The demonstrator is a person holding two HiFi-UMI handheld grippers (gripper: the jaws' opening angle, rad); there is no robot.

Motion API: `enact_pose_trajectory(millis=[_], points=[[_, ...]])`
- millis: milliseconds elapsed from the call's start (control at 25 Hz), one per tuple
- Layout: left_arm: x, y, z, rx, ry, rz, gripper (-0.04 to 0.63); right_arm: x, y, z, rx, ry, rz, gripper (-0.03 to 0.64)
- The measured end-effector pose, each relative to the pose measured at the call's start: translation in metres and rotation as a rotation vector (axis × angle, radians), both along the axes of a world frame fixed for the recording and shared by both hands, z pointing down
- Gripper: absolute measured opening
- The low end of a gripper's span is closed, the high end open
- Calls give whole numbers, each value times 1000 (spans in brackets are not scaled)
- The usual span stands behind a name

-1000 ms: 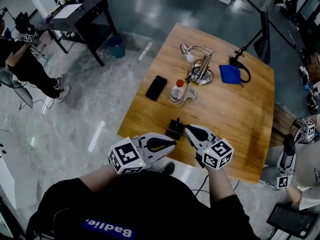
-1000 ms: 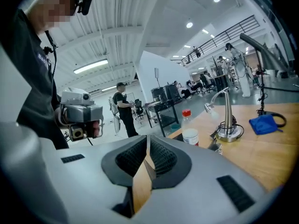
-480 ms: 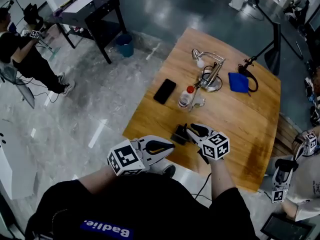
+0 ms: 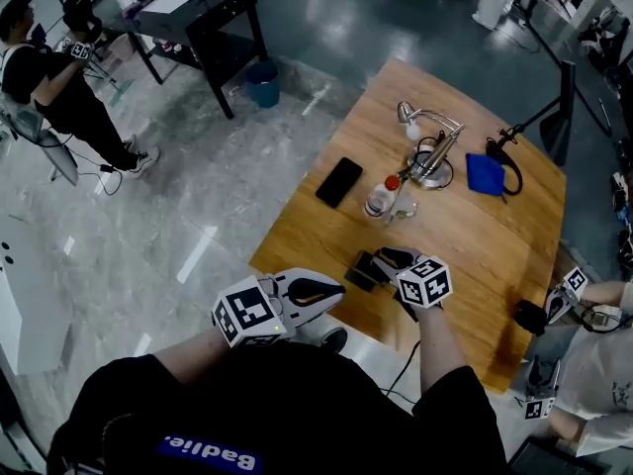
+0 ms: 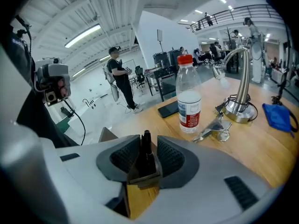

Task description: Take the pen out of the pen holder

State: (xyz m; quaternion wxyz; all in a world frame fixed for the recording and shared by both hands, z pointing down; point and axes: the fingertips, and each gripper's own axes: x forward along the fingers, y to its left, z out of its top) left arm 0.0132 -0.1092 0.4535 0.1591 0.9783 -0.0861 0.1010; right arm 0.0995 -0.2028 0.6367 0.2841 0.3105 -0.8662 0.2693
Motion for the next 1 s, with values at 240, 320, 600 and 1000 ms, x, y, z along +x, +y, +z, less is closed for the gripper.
enact_pose_trajectory(millis=[240,320,600,1000], points=[[-4,1,3,-13,-1,-8,0,-2,-3,9,-4,6,-13,94],[-4,1,6,-14,-4,-10,0,-2,-3,9,1,12,-23,66],[-2,5,4,-17,2,6,0,1,-3,-2,16,-4,1,63],[11,11,3,-26,10,50,0,14,-1,-48,95,-50,66,63]])
